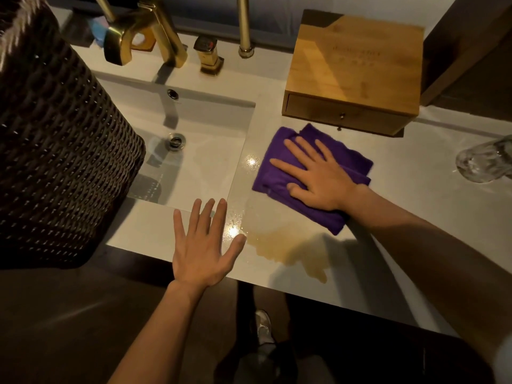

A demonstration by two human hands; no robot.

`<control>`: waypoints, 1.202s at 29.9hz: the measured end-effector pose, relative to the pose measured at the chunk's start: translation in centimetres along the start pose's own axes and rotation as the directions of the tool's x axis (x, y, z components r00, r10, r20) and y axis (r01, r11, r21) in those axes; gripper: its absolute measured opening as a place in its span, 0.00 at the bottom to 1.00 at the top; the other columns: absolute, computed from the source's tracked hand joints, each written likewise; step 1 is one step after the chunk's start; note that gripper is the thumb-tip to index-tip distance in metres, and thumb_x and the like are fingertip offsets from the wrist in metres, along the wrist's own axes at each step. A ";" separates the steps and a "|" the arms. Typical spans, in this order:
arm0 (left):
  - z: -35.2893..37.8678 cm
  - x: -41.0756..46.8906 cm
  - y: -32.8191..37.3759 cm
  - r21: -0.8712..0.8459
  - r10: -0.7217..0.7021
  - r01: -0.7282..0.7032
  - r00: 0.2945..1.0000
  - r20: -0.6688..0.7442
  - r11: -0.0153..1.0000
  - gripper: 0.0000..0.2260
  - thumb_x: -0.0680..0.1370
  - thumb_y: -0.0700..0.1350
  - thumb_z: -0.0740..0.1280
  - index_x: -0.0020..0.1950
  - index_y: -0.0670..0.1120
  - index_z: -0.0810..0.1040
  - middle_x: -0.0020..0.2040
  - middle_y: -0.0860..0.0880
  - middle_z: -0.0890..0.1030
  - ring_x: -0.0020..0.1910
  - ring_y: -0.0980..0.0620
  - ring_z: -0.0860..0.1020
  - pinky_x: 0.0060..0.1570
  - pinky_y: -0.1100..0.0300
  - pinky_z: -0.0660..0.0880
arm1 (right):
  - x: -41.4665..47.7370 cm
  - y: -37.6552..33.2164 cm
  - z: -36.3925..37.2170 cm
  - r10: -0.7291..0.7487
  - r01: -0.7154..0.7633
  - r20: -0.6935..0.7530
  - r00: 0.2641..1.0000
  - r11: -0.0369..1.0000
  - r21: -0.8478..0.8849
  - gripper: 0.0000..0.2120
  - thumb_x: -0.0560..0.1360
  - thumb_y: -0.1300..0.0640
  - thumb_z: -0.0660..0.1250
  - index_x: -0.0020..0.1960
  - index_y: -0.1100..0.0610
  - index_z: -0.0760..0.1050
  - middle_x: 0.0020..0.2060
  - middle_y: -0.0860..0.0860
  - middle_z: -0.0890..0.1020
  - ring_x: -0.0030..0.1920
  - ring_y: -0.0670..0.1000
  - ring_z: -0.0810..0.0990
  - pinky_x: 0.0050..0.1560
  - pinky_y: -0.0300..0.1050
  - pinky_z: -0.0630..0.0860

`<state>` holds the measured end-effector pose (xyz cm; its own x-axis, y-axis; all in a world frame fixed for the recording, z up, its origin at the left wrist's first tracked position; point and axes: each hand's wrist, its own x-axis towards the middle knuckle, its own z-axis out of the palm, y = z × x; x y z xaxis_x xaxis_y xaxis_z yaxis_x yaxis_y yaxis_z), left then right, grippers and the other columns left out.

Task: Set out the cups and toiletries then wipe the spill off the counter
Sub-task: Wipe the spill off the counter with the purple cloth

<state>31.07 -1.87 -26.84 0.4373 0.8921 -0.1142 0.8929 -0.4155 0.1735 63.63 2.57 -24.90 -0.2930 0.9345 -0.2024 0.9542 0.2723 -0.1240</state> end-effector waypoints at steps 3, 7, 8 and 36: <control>0.1 0.1 0.0 -0.005 -0.012 0.012 1.000 -0.001 1.000 0.38 0.80 0.71 0.46 0.84 0.51 0.49 0.84 0.47 0.56 0.84 0.48 0.47 0.79 0.35 0.44 | 2.8 -2.0 -0.3 -0.193 0.195 0.057 0.980 0.980 -0.037 0.30 0.81 0.35 0.44 0.81 0.36 0.44 0.83 0.51 0.43 0.81 0.56 0.38 0.77 0.67 0.37; 0.0 0.2 0.1 -0.025 -0.026 0.026 0.999 -0.018 0.999 0.40 0.80 0.72 0.46 0.84 0.49 0.50 0.84 0.47 0.56 0.84 0.48 0.49 0.80 0.36 0.46 | 3.6 -4.7 -0.6 -0.424 0.435 0.149 0.894 0.899 -0.055 0.30 0.81 0.37 0.45 0.81 0.37 0.44 0.83 0.50 0.42 0.81 0.56 0.36 0.75 0.69 0.34; 0.0 0.2 0.1 -0.026 -0.030 0.029 0.999 -0.022 0.999 0.40 0.80 0.72 0.45 0.84 0.48 0.51 0.84 0.47 0.57 0.84 0.48 0.51 0.80 0.36 0.47 | 3.3 -5.0 -0.7 -0.474 0.488 0.173 0.863 0.872 -0.048 0.30 0.81 0.37 0.46 0.81 0.37 0.45 0.83 0.50 0.42 0.81 0.56 0.36 0.76 0.69 0.35; -1.0 -0.1 0.3 -0.016 -0.014 0.014 1.000 -0.002 1.000 0.40 0.79 0.71 0.41 0.83 0.48 0.58 0.82 0.45 0.62 0.83 0.44 0.54 0.80 0.36 0.46 | -4.4 -4.1 3.0 -0.389 0.387 -0.034 0.920 0.920 -0.058 0.34 0.79 0.28 0.49 0.81 0.38 0.47 0.83 0.54 0.47 0.82 0.56 0.44 0.77 0.66 0.39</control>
<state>31.14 -1.92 -25.83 0.4248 0.8980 -0.1145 0.8969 -0.4004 0.1877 60.80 -3.33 -26.40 -0.6391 0.7619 -0.1049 0.7681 0.6256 -0.1362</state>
